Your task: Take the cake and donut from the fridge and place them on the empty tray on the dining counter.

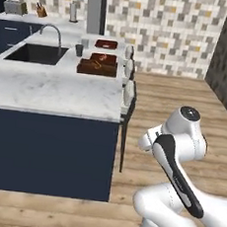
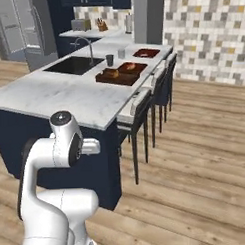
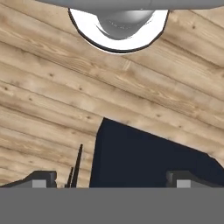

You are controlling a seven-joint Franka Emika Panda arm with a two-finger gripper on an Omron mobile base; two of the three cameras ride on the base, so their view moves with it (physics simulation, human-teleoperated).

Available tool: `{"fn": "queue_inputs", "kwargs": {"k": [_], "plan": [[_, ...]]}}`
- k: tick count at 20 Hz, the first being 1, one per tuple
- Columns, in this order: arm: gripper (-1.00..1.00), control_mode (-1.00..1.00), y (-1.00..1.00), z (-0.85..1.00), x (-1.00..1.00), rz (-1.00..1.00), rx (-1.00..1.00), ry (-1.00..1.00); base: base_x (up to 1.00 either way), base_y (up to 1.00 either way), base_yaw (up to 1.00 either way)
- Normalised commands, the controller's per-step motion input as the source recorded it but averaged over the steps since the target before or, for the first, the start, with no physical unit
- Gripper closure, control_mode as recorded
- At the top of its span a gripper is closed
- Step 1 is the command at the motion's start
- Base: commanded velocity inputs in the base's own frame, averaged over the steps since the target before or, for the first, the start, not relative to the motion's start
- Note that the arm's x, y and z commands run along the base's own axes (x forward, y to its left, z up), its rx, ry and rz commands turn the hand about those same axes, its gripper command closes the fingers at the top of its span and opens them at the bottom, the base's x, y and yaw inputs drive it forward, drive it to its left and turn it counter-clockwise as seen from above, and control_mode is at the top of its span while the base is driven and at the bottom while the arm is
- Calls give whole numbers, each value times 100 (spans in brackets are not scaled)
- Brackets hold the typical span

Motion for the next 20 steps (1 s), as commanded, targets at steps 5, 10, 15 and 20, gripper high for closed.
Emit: {"fn": "queue_inputs", "kwargs": {"k": [5,10,15,20], "plan": [[-100,100,0,0,0,0,0,0,-29,100,-34],[-100,100,0,0,0,0,0,0,-22,100,-27],[-100,100,0,0,0,0,0,0,-8,100,-26],[-100,100,0,0,0,0,0,0,-4,100,-23]]}}
